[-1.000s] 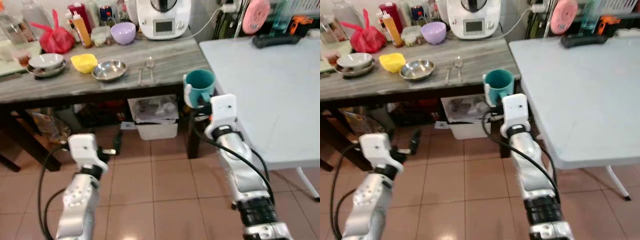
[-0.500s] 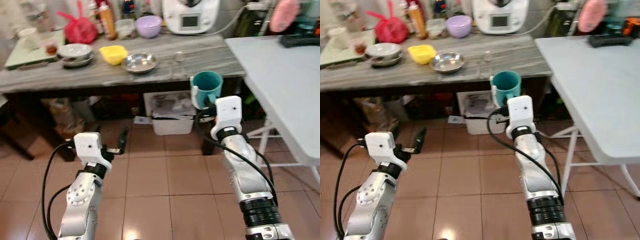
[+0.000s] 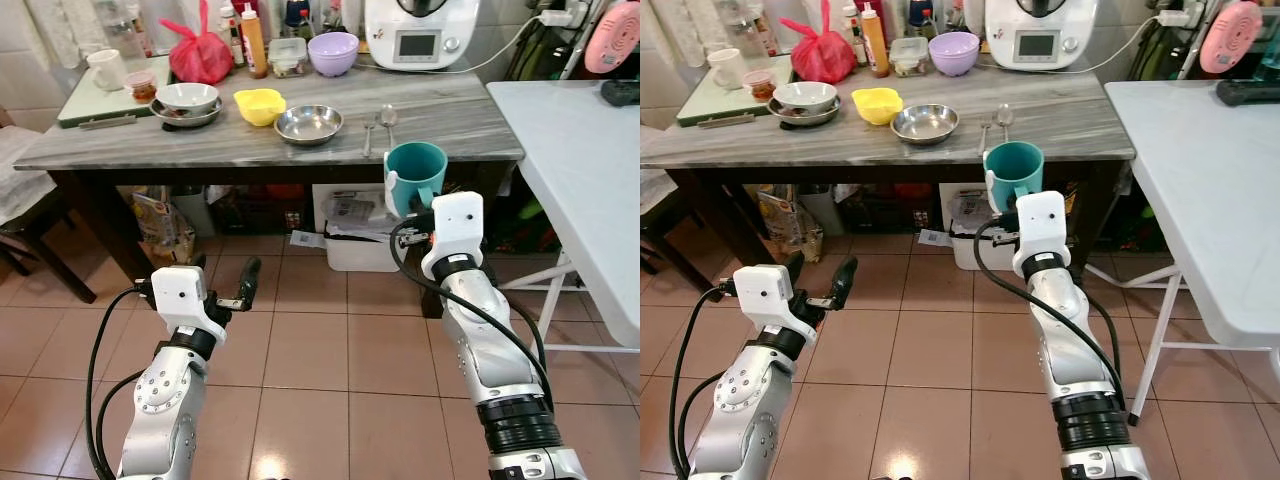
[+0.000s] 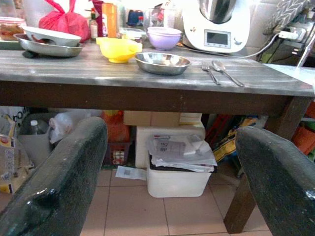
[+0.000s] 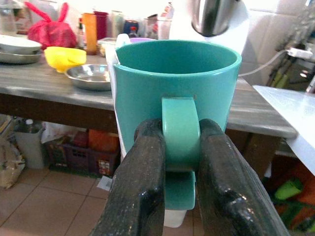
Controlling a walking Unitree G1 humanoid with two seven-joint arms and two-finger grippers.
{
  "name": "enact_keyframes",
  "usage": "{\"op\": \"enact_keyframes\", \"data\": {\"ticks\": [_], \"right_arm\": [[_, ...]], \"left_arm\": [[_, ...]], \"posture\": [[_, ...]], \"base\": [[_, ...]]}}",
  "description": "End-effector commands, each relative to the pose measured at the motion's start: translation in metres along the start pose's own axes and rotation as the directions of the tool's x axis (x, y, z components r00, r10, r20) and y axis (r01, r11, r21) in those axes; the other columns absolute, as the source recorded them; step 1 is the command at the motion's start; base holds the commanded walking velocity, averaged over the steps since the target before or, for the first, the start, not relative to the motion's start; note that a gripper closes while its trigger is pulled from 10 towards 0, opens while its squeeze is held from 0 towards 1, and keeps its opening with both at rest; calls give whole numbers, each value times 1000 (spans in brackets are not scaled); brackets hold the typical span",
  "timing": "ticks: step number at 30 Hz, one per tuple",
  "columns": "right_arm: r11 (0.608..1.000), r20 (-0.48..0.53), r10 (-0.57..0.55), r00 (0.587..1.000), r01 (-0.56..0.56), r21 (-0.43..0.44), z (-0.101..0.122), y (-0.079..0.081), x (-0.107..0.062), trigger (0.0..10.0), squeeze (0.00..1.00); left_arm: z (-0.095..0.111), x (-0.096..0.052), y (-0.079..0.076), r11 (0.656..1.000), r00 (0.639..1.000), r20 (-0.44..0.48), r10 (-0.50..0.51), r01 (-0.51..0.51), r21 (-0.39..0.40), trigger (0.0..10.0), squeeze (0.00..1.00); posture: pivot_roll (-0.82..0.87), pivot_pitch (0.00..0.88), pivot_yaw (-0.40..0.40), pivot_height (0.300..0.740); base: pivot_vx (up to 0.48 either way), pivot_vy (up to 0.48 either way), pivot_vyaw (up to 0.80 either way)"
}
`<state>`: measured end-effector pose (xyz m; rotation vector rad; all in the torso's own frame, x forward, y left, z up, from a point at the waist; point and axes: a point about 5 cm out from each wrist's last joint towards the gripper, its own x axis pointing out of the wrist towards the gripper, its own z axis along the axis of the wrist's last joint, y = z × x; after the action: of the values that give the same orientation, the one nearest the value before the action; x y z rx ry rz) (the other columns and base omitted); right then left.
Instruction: Setting the table
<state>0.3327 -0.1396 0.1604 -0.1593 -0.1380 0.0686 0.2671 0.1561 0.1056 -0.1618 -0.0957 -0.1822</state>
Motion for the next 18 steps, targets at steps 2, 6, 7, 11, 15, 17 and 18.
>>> {"op": "enact_keyframes", "data": {"ticks": [2, 6, 7, 11, 15, 17, 18], "right_arm": [[1000, 21, -2, 1000, 1, 18, 6, 2, 3, 10000, 0], [1000, 16, -8, 1000, 7, 17, 5, 1, 4, 10000, 0], [1000, 16, -8, 1000, 8, 16, 5, 1, 4, 10000, 0], [1000, 19, -6, 1000, 6, 10, 5, 2, 4, 10000, 0], [1000, 20, -7, 1000, 7, 7, 5, 1, 4, 10000, 0], [1000, 21, -8, 1000, 8, 5, 5, 1, 5, 10000, 0], [1000, 21, -8, 1000, 8, 2, 5, 1, 5, 10000, 0]], "left_arm": [[6, 1, 1, 1000, 1000, 24, -11, 11, 12, 10000, 0], [5, 1, 0, 1000, 1000, 21, -15, 15, 8, 10000, 0], [5, 1, 0, 1000, 1000, 21, -17, 17, 7, 10000, 0], [5, 1, -1, 1000, 1000, 20, -22, 22, 6, 10000, 0], [4, 1, -1, 1000, 999, 21, -26, 26, 5, 10000, 0], [4, 1, -1, 1000, 999, 21, -27, 27, 5, 10000, 0], [4, 1, -1, 1000, 999, 20, -28, 28, 5, 10000, 0]], "posture": [[-114, 42, 79, 740], [-116, 38, 78, 740], [-117, 38, 77, 740], [-117, 37, 77, 740], [-118, 35, 77, 740], [-118, 34, 77, 740], [-117, 33, 77, 740]], "base": [[0, 0, 0], [193, 0, -361], [285, 0, -550], [321, 0, 0], [443, 0, 0], [465, 0, 0], [480, 0, 0]]}}
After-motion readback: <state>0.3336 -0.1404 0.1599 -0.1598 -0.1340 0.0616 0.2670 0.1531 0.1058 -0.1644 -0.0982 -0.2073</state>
